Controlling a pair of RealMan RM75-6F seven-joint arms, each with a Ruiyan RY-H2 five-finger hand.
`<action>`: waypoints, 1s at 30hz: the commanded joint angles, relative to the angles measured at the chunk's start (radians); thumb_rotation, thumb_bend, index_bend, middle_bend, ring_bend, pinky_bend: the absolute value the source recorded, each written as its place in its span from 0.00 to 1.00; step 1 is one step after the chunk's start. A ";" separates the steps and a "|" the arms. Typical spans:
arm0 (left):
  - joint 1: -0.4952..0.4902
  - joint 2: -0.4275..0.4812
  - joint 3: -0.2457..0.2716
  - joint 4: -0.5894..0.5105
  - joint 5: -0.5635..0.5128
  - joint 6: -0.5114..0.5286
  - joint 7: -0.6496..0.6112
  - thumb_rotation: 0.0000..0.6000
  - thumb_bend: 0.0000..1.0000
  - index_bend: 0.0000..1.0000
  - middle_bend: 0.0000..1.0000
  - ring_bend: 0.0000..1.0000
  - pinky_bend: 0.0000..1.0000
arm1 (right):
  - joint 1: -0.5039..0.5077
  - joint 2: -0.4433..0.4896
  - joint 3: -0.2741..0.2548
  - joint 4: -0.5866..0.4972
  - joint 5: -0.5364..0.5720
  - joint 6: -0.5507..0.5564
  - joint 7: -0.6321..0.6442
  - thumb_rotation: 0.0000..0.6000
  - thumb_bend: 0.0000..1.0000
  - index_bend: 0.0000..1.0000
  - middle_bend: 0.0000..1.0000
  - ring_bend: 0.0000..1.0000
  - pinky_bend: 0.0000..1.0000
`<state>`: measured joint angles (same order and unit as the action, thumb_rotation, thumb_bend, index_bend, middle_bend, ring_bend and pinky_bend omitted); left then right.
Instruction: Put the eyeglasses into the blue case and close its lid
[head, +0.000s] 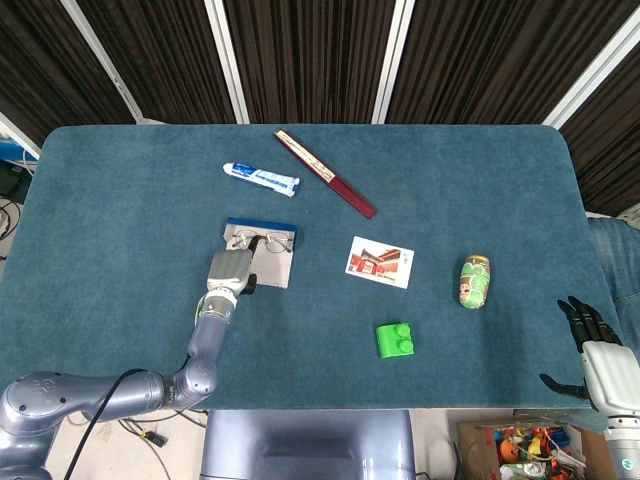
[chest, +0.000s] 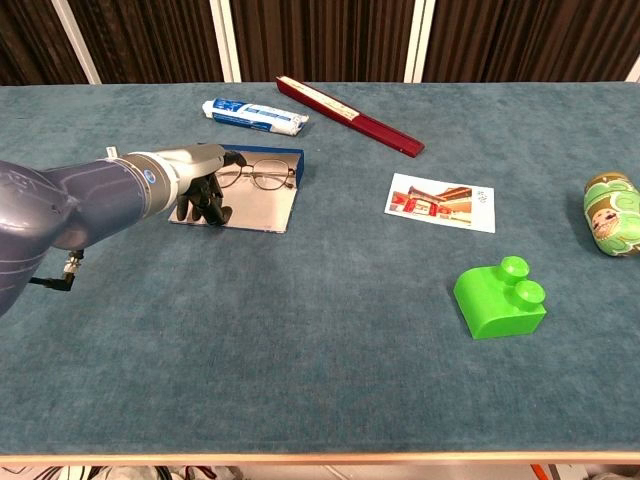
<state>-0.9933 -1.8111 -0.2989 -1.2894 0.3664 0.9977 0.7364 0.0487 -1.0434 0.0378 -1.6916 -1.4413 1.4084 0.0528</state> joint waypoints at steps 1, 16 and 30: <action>-0.002 -0.003 0.000 0.003 0.001 -0.001 0.002 1.00 0.51 0.00 0.71 0.62 0.61 | 0.000 0.000 0.000 0.000 0.000 0.000 -0.001 1.00 0.13 0.00 0.00 0.03 0.18; -0.018 -0.025 -0.012 0.053 -0.015 -0.001 0.020 1.00 0.51 0.00 0.71 0.62 0.61 | -0.001 0.001 0.000 -0.001 0.003 -0.002 0.002 1.00 0.13 0.00 0.00 0.03 0.18; -0.040 -0.053 -0.024 0.114 -0.031 -0.007 0.052 1.00 0.51 0.00 0.72 0.62 0.61 | 0.000 0.002 0.001 -0.003 0.006 -0.004 0.001 1.00 0.14 0.00 0.00 0.03 0.18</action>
<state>-1.0329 -1.8631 -0.3228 -1.1763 0.3351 0.9911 0.7874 0.0483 -1.0414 0.0386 -1.6944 -1.4352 1.4042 0.0534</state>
